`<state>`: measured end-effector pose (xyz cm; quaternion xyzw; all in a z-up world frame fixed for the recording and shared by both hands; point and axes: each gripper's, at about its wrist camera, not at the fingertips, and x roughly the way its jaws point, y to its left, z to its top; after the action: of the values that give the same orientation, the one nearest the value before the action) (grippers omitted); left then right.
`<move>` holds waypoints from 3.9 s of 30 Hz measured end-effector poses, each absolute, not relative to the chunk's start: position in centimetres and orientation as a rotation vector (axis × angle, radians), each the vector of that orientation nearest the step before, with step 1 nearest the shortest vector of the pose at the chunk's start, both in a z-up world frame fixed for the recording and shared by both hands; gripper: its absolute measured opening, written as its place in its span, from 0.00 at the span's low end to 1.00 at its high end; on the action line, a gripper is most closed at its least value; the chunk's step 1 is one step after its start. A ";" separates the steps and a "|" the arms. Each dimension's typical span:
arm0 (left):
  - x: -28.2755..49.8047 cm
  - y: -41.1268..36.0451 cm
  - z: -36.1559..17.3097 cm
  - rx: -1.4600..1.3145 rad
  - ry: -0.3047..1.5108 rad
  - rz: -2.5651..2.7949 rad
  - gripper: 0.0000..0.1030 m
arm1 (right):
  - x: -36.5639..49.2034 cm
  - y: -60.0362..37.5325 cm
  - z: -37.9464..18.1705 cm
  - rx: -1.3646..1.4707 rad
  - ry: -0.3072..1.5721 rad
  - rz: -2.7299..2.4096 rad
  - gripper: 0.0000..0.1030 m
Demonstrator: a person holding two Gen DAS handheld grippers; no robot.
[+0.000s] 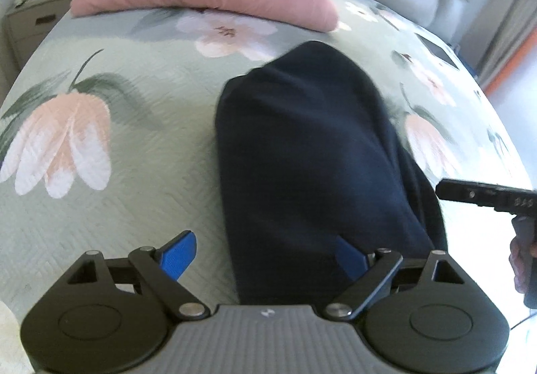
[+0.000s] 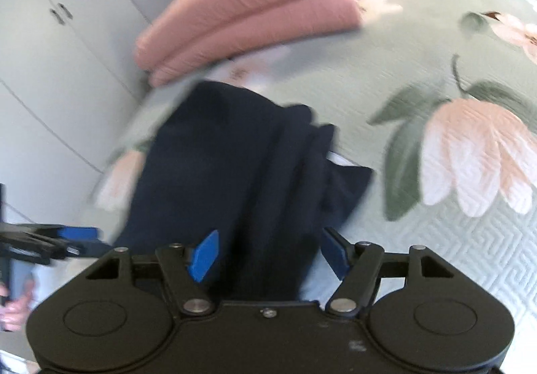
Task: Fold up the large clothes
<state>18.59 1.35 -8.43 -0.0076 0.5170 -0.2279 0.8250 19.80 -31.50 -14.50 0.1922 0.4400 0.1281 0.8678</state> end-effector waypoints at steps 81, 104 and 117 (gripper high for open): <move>5.7 -2.6 -6.2 0.188 1.110 -0.301 0.95 | 9.3 -21.8 -13.2 0.021 1.064 0.099 0.98; 5.7 -2.7 -6.4 0.175 1.122 -0.297 0.95 | 9.0 -22.6 -12.2 0.055 0.997 0.054 0.98; 5.6 -2.7 -6.5 0.167 1.117 -0.331 0.96 | 8.9 -21.8 -12.0 -0.003 0.989 0.047 0.98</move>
<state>5.58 -2.68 -6.52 0.0788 0.5267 -0.1563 0.8318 8.89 -21.81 -12.03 -0.0013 0.4746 0.0224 0.8799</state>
